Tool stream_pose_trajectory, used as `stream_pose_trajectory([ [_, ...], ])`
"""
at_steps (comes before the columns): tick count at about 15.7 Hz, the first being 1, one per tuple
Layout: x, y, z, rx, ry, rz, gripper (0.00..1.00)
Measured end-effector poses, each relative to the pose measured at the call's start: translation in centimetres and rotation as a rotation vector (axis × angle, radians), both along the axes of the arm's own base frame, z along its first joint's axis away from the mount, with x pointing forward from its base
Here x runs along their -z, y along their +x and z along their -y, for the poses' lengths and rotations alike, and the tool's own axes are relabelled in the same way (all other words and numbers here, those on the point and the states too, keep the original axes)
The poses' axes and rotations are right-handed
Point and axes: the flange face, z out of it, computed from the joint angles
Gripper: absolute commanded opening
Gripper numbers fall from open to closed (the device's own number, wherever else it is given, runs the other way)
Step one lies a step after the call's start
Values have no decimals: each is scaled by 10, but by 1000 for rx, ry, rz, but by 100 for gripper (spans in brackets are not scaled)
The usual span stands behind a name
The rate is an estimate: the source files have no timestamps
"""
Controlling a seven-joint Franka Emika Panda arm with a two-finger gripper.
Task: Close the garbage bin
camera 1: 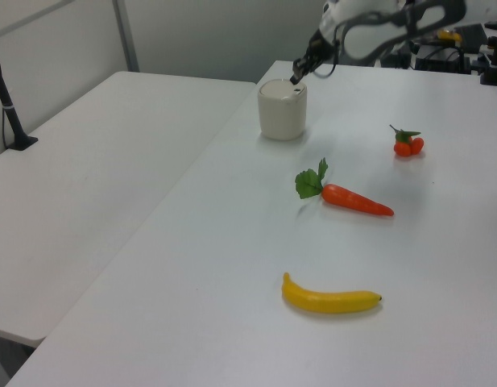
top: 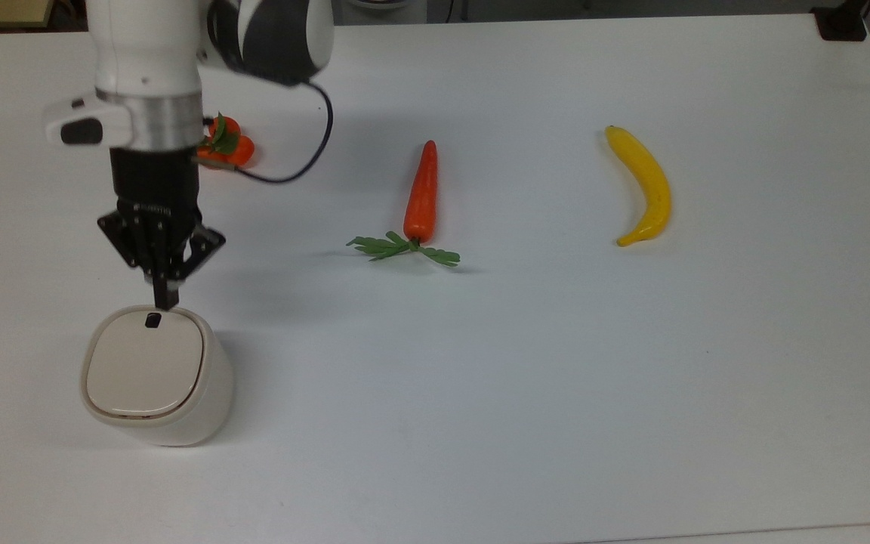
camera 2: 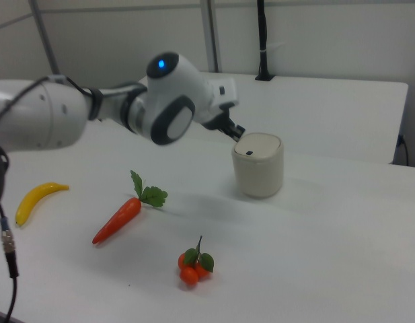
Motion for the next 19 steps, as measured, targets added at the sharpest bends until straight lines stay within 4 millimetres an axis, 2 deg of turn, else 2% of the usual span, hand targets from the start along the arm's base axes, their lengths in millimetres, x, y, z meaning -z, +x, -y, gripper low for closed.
stream_pose_trajectory([
  [1,-16,-7,-3,-8,11,-33,1],
  [3,-43,-21,-11,-27,34,-109,14],
  [7,-82,-54,-25,-65,78,-279,73],
  [8,-92,-62,-28,-73,85,-311,91],
  [9,-101,-71,-30,-80,92,-338,100],
  [11,-118,-86,-37,-98,104,-390,100],
  [19,-178,-146,-96,-177,130,-542,100],
])
